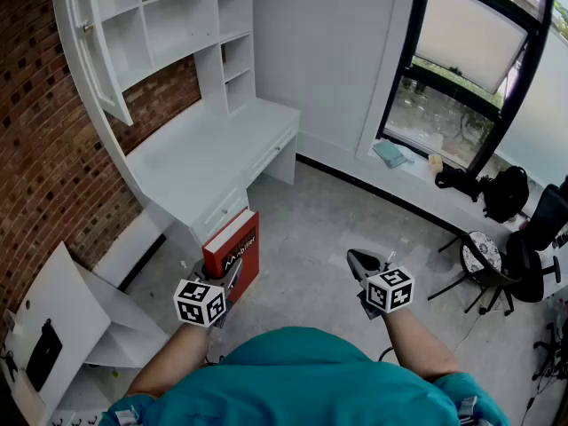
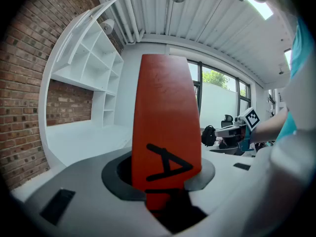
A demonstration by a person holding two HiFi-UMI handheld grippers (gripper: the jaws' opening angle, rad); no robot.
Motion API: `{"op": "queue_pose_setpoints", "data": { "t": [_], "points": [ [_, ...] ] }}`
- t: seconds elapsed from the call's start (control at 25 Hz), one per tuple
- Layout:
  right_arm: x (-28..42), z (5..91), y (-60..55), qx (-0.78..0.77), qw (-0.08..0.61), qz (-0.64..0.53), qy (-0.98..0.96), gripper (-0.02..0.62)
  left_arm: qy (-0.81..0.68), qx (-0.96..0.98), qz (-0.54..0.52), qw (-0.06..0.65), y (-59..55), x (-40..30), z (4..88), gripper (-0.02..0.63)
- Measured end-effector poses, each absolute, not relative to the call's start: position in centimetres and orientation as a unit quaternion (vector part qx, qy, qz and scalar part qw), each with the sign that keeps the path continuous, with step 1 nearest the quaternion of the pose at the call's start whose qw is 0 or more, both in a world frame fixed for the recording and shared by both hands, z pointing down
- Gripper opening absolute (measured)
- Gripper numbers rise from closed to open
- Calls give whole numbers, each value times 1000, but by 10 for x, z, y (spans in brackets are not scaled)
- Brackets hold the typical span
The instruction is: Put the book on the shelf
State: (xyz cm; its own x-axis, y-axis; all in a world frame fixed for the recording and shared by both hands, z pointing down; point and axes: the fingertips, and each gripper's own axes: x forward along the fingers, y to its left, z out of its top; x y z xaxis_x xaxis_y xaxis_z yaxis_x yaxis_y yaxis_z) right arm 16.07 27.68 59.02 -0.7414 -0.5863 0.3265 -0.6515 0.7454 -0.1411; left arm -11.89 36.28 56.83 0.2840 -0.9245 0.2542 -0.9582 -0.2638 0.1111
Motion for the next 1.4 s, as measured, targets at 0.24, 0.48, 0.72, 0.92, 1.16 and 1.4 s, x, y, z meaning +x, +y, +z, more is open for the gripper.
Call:
{"op": "queue_pose_setpoints", "data": {
  "t": [0.24,0.48,0.72,0.92,1.16,1.4],
  "points": [
    [171,588,274,332,131,121,-926,20,-597,790,66,119,360,-108,564,169],
    [185,584,269,332,128,122,-926,21,-602,788,65,116,359,-94,559,168],
    [202,580,266,328,123,118,-929,21,-607,785,65,110,356,-74,555,167],
    [229,574,265,321,117,116,-933,21,-611,782,62,103,354,-46,548,168],
    [264,575,266,319,110,119,-934,21,-609,784,58,100,354,-12,546,167],
    [283,581,261,319,106,128,-933,21,-609,784,55,106,350,4,546,167]
  ]
}}
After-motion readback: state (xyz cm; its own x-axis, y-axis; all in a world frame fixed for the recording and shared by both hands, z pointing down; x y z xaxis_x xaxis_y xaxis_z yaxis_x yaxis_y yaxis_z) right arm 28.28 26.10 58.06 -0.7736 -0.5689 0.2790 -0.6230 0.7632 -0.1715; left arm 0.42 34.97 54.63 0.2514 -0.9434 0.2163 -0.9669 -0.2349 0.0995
